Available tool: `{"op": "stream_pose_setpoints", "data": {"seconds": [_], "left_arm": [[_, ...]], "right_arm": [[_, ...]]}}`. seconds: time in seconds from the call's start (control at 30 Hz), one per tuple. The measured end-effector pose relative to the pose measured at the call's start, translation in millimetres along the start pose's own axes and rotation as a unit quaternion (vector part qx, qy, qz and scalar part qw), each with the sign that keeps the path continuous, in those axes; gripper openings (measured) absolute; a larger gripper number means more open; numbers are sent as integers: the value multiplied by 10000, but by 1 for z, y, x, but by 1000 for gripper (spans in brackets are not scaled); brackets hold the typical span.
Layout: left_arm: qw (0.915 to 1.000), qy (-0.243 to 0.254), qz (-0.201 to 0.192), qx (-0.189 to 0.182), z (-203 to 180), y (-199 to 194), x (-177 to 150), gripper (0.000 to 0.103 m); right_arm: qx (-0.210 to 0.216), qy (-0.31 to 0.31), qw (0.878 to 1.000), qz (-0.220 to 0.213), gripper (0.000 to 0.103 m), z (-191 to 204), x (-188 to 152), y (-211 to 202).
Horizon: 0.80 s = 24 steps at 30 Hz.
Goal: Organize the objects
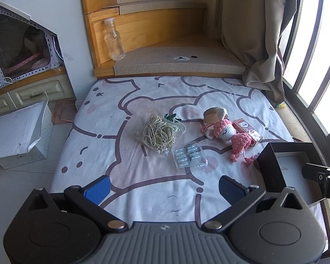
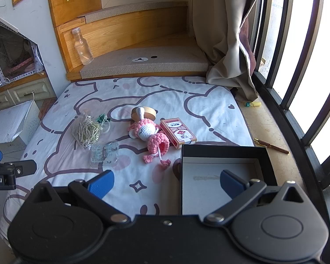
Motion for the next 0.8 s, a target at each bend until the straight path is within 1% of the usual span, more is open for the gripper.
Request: {"op": "stream_pose_setpoints", "data": {"seconds": [0.8], "left_arm": [[10000,-2,3,-1,0,0,0,103]], "right_arm": [[3,1,10000,8,103,0,-2,0]]}}
Point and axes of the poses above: each gripper's, at about its wrist camera, not at the fingertips, and y roughly the way its jaws point, z to its left, x to its top, the point moved 7 cm from there along y, roughly the way its jaws point, and after that the axes turned 4 degrees about -y, right-handed, at the moved point
